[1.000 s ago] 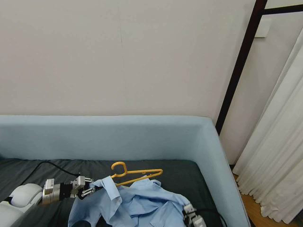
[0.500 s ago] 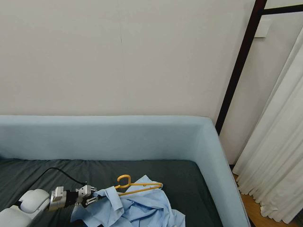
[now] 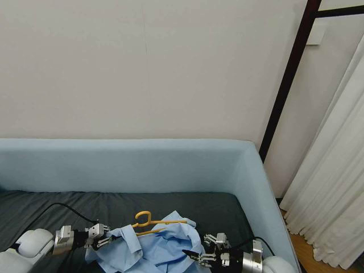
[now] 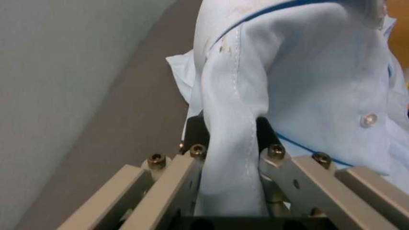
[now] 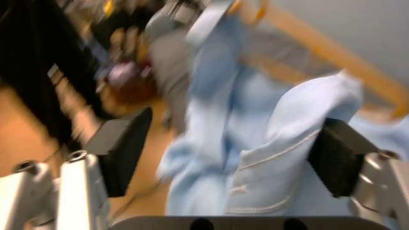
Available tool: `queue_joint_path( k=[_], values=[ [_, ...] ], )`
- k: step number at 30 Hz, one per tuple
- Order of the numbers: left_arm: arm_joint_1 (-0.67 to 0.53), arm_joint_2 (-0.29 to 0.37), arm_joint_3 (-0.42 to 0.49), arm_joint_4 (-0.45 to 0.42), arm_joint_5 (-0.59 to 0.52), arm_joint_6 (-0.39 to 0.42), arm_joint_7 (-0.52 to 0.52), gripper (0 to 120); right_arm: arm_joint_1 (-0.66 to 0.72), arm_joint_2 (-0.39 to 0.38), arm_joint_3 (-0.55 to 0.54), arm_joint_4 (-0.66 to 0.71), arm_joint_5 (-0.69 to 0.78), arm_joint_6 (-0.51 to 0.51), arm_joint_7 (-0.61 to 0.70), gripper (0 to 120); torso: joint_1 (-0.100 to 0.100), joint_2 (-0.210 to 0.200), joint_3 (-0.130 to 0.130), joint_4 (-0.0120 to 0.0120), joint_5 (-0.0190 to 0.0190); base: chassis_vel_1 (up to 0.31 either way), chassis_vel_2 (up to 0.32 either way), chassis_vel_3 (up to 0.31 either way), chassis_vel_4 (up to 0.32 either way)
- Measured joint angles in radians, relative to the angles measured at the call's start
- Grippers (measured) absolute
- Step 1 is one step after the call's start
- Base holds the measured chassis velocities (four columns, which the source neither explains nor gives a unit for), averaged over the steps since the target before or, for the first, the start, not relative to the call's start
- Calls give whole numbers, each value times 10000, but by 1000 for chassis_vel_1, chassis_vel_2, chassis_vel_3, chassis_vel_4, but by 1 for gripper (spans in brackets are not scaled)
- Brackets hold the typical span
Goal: Pick up the clothes from the sofa and hang them on the clothes hanger.
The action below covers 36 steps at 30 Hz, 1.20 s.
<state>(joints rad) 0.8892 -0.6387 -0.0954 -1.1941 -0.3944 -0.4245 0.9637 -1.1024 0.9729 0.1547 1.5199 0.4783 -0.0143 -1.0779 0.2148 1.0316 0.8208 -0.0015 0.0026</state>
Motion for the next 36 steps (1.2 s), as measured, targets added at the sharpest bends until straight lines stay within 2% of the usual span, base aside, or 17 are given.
queue_joint_path(
  k=[3,8,10,14,15,20,21,22,25,26,31,32,34,36],
  values=[
    [-90,0,-46,125,-33,0,-9,7,-280,-406,118,-283,-986,-142,-1772,97,0,0,0,-5,1,0,0,0,0],
    [-212,-1,-81,302,-87,0,-23,7,-313,-485,346,-460,-2183,142,-3088,100,0,0,0,-3,0,0,0,0,0],
    [-225,-1,-90,333,-103,0,-24,7,-252,-422,415,-471,-2512,337,-3049,100,0,0,0,-3,0,0,0,0,0],
    [-235,12,-140,377,-273,-5,-27,7,53,-170,552,-473,-3955,1103,-1959,100,0,0,0,3,0,0,0,0,0],
    [-235,12,-140,377,-273,-5,-27,7,53,-170,552,-473,-3955,1103,-1959,100,0,0,0,3,0,0,0,0,0],
    [-236,101,-209,358,-651,-28,-23,7,-144,-181,172,-243,-4706,976,164,100,1,0,0,-2,-1,0,0,0,0],
    [-236,101,-209,358,-651,-28,-23,7,-144,-181,172,-243,-4706,976,164,100,1,0,0,-2,-1,0,0,0,0],
    [-241,122,-211,392,-684,-52,-20,7,-204,-183,63,-173,-4317,816,797,100,0,0,0,-3,0,0,0,0,0],
    [-250,125,-174,609,-692,-152,-51,7,-320,-153,-592,307,-1903,26,3532,100,0,0,0,-1,-3,0,0,0,0],
    [-250,125,-174,609,-692,-152,-51,7,-320,-153,-592,307,-1903,26,3532,100,0,0,0,-1,-3,0,0,0,0],
    [-295,41,-84,646,-747,-165,-151,7,-62,486,-2078,1155,2363,-923,7311,100,0,0,0,-1,-2,0,0,0,0],
    [-295,41,-84,646,-747,-165,-151,7,-62,486,-2078,1155,2363,-923,7311,100,0,0,0,-1,-2,0,0,0,0],
    [-316,41,-23,622,-751,-163,-164,7,154,847,-2443,1276,3701,-1364,8090,100,0,0,0,1,-3,0,0,0,0],
    [-323,41,10,582,-750,-159,-171,7,402,1240,-2667,1147,4778,-1990,8191,100,1,0,0,1,-2,0,0,0,0]
  ],
)
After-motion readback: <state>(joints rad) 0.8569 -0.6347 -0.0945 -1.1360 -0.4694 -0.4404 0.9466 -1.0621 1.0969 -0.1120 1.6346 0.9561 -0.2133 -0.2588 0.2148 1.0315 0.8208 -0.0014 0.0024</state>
